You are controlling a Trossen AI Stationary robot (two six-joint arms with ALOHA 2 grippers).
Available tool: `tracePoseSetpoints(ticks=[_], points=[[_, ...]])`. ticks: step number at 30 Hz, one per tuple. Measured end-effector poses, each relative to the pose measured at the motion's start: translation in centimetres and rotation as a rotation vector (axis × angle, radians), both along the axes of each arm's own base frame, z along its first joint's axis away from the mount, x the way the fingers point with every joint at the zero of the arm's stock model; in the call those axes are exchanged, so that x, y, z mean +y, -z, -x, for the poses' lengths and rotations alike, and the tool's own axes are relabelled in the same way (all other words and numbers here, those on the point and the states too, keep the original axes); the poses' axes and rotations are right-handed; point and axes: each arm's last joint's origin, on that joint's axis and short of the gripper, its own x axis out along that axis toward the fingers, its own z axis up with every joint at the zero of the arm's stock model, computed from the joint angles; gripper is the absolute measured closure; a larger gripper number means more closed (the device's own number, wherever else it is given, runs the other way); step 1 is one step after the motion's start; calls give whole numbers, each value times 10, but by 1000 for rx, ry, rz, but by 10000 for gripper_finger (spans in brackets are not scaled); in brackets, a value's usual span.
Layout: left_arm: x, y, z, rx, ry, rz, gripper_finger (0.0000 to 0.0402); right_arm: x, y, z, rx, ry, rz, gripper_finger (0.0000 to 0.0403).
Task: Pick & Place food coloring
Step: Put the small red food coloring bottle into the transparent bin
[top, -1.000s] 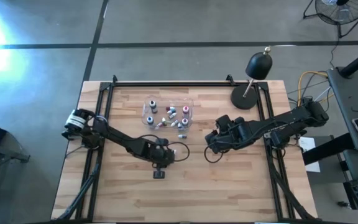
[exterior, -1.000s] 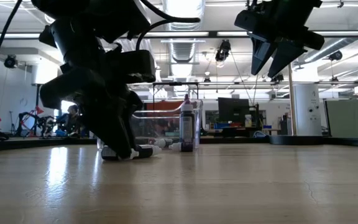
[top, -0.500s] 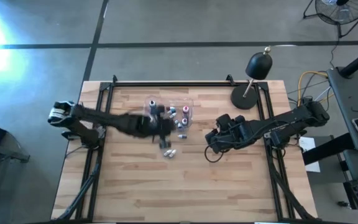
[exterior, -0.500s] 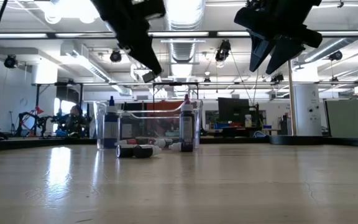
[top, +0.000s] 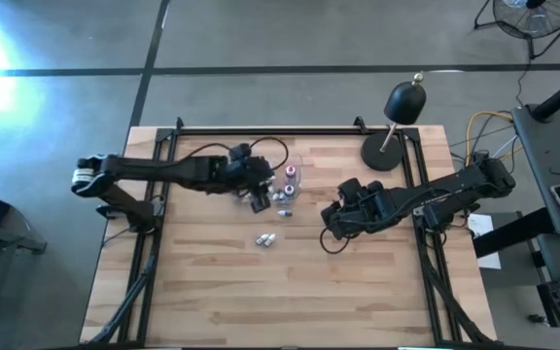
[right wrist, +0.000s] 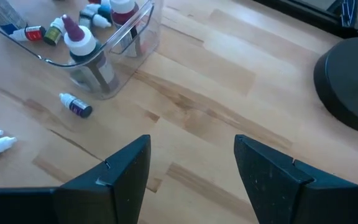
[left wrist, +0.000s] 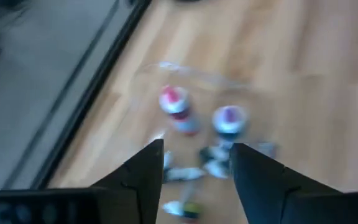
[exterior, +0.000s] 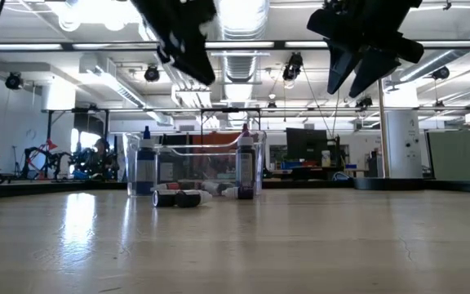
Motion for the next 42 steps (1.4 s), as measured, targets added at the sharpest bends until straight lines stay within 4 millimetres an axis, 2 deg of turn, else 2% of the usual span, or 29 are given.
tracePoseSetpoints(ticks=[3,6,11,15,19,22,25,31,37,42], points=[[-17,-9,8,-47,95,107,240,1,0,-2,27,-65,17,179],[-32,3,18,1,195,239,239,3,2,-9,69,-212,28,179],[-59,53,31,100,178,437,239,11,13,-28,85,-502,20,179],[-81,92,30,53,149,507,239,15,23,-39,74,-627,36,179],[-91,114,23,-23,73,523,239,18,34,-46,96,-695,32,179],[-91,128,18,2,-15,472,239,20,45,-53,117,-771,-4,179],[-91,132,11,11,-41,452,239,22,55,-61,116,-789,-55,179],[-93,126,0,-4,-29,447,239,15,73,-81,69,-729,-167,179],[-91,130,8,92,-23,409,239,10,86,-98,26,-782,-131,179],[-92,128,15,131,-44,413,239,4,84,-105,27,-803,-103,179]])
